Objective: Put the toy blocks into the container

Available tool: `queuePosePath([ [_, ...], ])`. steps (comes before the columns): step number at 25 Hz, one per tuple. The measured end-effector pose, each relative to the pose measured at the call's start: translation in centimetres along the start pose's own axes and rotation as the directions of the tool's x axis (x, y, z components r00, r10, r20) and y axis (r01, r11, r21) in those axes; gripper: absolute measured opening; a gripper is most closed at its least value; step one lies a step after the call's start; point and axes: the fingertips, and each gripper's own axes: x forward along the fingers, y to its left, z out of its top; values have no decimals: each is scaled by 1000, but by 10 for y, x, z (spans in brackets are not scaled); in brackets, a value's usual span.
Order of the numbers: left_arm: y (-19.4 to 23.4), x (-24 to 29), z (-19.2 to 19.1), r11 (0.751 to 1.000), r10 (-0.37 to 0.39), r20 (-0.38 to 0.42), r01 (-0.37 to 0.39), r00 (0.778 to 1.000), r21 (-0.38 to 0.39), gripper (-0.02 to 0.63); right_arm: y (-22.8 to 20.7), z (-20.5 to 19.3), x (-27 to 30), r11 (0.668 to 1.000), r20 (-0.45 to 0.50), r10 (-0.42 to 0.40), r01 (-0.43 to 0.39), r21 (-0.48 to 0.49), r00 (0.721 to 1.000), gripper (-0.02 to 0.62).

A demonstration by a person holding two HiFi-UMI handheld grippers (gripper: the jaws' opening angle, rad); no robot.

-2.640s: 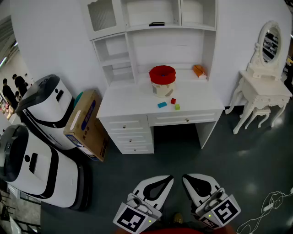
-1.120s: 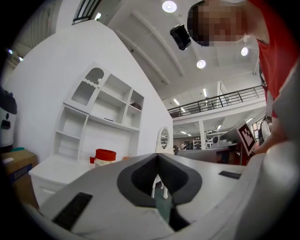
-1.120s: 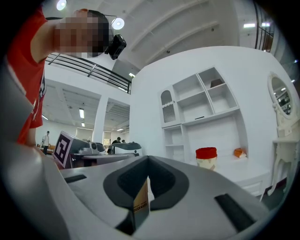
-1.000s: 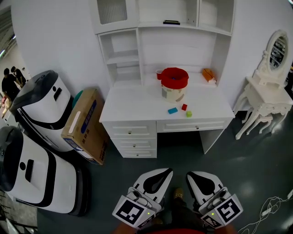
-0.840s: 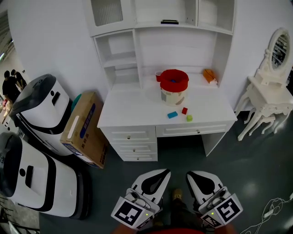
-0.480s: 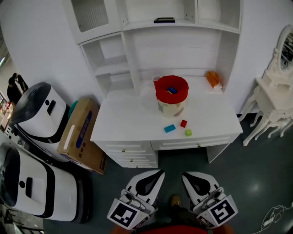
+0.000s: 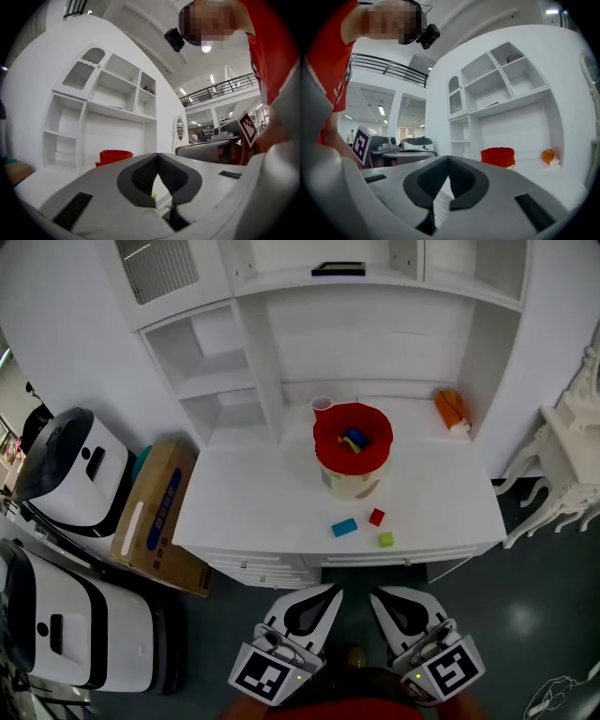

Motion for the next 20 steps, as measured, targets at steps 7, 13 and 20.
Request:
queuePosePath([
  [7, 47, 31, -19, 1000, -28, -10, 28, 1000, 0, 26, -38, -19, 35, 995, -35, -97, 98, 22, 995, 14],
  [13, 67, 54, -41, 996, -75, -20, 74, 997, -43, 26, -85, -63, 53, 967, -141, -246, 253, 33, 959, 29],
  [20, 83, 65, -45, 996, -77, -52, 74, 996, -59, 26, -144, -165, 59, 929, -386, -336, 369, 11, 859, 170],
])
